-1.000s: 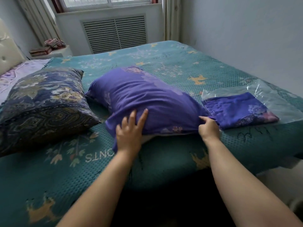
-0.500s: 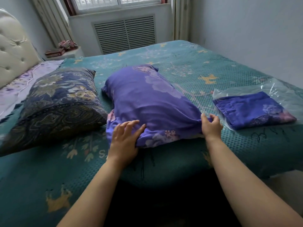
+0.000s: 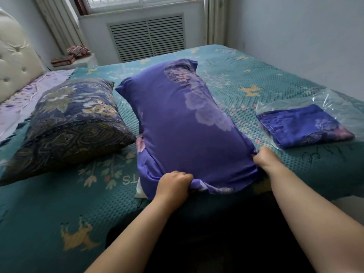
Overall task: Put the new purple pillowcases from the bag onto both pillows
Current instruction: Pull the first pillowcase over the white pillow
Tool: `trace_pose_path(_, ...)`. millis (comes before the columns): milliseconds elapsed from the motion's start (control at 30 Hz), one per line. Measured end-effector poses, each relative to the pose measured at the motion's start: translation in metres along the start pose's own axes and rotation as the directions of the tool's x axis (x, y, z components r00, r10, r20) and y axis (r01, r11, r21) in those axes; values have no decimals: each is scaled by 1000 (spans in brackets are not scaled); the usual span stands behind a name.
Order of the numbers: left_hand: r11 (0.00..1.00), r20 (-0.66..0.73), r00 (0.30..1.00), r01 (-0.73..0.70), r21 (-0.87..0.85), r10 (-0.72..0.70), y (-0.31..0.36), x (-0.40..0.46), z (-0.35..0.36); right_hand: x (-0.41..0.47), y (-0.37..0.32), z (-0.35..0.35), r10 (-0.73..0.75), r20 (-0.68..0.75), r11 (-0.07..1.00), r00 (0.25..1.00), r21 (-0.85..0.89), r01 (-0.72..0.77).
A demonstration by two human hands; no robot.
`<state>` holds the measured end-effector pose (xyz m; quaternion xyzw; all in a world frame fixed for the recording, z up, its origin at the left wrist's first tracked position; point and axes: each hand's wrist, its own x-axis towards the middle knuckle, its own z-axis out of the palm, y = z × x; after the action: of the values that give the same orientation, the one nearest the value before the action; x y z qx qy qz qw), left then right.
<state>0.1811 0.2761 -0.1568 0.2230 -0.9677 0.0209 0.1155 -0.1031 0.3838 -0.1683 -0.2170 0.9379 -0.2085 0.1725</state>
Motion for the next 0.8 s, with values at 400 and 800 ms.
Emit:
trace_pose_path(400,956,3,996,88,-281,-91,-2,-4,-5,-73,-35,23,-959,-209,258,190,-375,890)
trace_pose_path(800,937,-456,865,43,-347,-208,2,2,8,-83,-87,-20,-717,-27,697,697,0,717)
